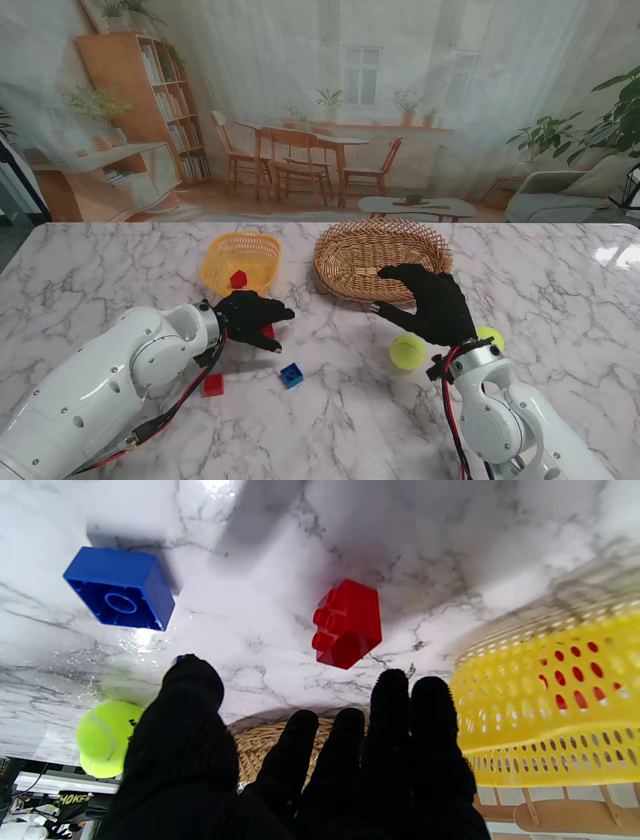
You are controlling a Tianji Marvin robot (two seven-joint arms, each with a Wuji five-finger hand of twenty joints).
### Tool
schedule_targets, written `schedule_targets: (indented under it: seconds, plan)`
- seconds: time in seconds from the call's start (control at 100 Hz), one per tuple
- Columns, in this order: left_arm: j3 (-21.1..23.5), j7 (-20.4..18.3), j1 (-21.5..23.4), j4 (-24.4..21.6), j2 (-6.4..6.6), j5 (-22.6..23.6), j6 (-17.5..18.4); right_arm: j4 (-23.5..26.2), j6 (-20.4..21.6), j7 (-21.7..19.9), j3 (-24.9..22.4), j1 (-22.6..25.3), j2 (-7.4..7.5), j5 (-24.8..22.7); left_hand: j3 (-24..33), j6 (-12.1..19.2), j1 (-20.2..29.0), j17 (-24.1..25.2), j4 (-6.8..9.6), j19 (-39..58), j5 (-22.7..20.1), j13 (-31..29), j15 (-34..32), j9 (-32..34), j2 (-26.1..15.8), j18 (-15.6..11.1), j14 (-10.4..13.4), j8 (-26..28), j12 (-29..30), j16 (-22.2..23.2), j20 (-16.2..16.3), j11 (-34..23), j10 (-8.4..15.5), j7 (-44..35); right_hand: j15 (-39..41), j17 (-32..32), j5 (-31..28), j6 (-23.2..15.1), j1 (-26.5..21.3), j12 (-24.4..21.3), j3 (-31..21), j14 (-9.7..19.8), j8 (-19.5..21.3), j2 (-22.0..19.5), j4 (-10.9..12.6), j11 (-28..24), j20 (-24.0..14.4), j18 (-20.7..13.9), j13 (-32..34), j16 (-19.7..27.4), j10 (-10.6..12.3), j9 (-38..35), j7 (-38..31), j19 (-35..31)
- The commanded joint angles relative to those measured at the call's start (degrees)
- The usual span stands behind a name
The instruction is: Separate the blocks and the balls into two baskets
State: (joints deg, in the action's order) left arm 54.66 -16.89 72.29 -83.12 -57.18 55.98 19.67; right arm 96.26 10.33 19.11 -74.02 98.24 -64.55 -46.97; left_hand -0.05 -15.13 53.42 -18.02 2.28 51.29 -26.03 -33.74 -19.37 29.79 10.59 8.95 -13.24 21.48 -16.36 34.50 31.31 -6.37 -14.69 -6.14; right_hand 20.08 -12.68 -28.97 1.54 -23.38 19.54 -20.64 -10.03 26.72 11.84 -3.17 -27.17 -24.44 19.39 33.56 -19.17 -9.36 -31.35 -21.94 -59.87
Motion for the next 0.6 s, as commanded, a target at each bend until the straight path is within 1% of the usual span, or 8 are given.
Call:
schedule_targets:
  seconds: [0.0,0.06,0.15,0.27,0.29,0.35,0.44,0.59]
  plan:
    - [-0.5,-1.1,-0.4,1.0,0.03,-0.2,-0.5,0.0,-0.3,-0.2,0.1,0.1,-0.03,0.0,-0.2,-2.0,-0.4,0.2,-0.83,1.1,1.1,0.9,-1.2,-1.5,2.3,-0.9,-1.1,-0.8,1.2,0.5,-0.7,1.1,-2.0,1.2,-2.8,1.1,-0.6,-1.2,-0.5,0.2,0.7,-0.7,0.3,-2.1,1.3,0.8,-0.7,1.3,1.6,-0.9,0.2,-0.8,0.6,0.8]
    - [-1.0,-0.8,-0.7,1.7,0.08,0.2,-0.6,0.1,-0.3,-0.3,0.1,0.1,-0.02,0.1,-0.1,-2.0,-0.5,-0.1,-0.74,1.3,0.4,0.5,-1.7,-0.8,2.6,-1.2,-0.6,-0.5,0.8,0.8,-0.7,0.3,-1.4,0.1,-2.8,1.1,-0.8,-1.3,-0.5,0.3,0.7,-0.8,0.3,-2.1,1.3,0.8,-0.7,1.3,1.8,-0.9,0.2,-1.1,0.5,0.8]
    - [-1.8,1.3,-1.2,3.3,-0.02,1.1,-0.4,0.3,-0.4,-0.7,0.1,0.2,0.01,0.3,0.2,-2.0,-0.4,-0.6,-0.61,1.9,-0.9,-0.1,-2.5,-0.1,2.8,-1.6,0.1,0.5,-0.7,1.4,-0.6,-1.4,-0.2,-1.8,-2.8,1.2,-1.4,-1.3,-0.5,0.3,0.7,-0.9,0.3,-2.1,1.3,0.8,-0.7,1.4,2.0,-0.9,0.1,-2.0,0.4,0.9]
    - [-2.7,1.8,-1.9,4.8,-0.11,0.5,-1.2,0.4,-0.6,-1.2,0.1,0.2,0.04,0.5,0.5,-1.3,-0.1,-0.9,-0.47,2.4,-0.7,-0.7,-3.2,-0.4,3.1,-2.2,0.8,4.2,-3.9,2.4,-0.6,-4.8,0.9,-4.8,-2.9,1.3,-1.6,-1.3,-0.5,0.4,0.7,-0.9,0.3,-2.1,1.3,0.9,-0.6,1.6,2.3,-1.0,0.2,-2.8,0.4,1.0]
    - [-2.9,2.2,-2.0,5.2,-0.14,0.5,-1.2,0.4,-0.6,-1.2,0.1,0.2,0.05,0.5,0.5,-1.3,0.0,-1.0,-0.45,2.5,-0.8,-0.5,-3.2,-0.4,3.1,-2.2,-0.1,4.5,-4.2,2.5,-0.6,-5.1,1.1,-4.9,-2.9,1.3,-1.7,-1.3,-0.5,0.4,0.7,-0.9,0.3,-2.1,1.3,0.9,-0.6,1.6,2.4,-1.0,0.2,-2.9,0.4,1.0]
    - [-3.7,3.8,-2.6,6.1,-0.22,1.1,-1.1,0.3,-0.6,-1.4,0.2,0.1,0.09,0.5,0.7,-0.8,0.1,-1.5,-0.41,3.2,-1.3,-0.9,-4.3,0.4,3.2,-2.4,0.1,6.4,-5.7,3.6,-0.4,-7.2,1.6,-6.3,-3.0,1.2,-1.7,-1.4,-0.4,0.5,0.7,-0.8,0.2,-2.1,1.3,1.0,-0.6,1.7,2.6,-1.0,0.2,-3.1,0.5,1.0]
    - [-4.4,4.3,-3.0,6.8,-0.23,1.3,-1.3,0.3,-0.7,-1.8,0.2,0.1,0.13,0.6,1.0,-0.7,0.5,-2.1,-0.31,3.5,-1.8,-1.6,-4.8,1.2,3.3,-2.5,0.5,7.7,-7.0,4.1,-0.4,-9.2,1.8,-7.3,-3.0,1.2,-1.7,-1.4,-0.4,0.6,0.7,-0.9,0.2,-2.2,1.3,1.2,-0.7,1.7,2.8,-1.0,0.2,-3.4,0.6,1.0]
    - [-5.5,4.0,-3.5,7.6,-0.23,0.7,-2.1,0.3,-0.6,-1.8,0.2,0.1,0.10,0.8,1.5,-1.2,1.5,-2.5,-0.16,3.9,-2.4,-2.4,-5.5,1.9,3.5,-2.0,0.6,8.4,-7.7,4.6,-0.4,-10.2,1.1,-8.0,-3.0,1.1,-2.0,-1.5,-0.4,0.9,0.8,-0.9,0.2,-2.2,1.3,1.1,-0.7,1.8,3.1,-1.2,0.2,-4.1,0.5,1.0]
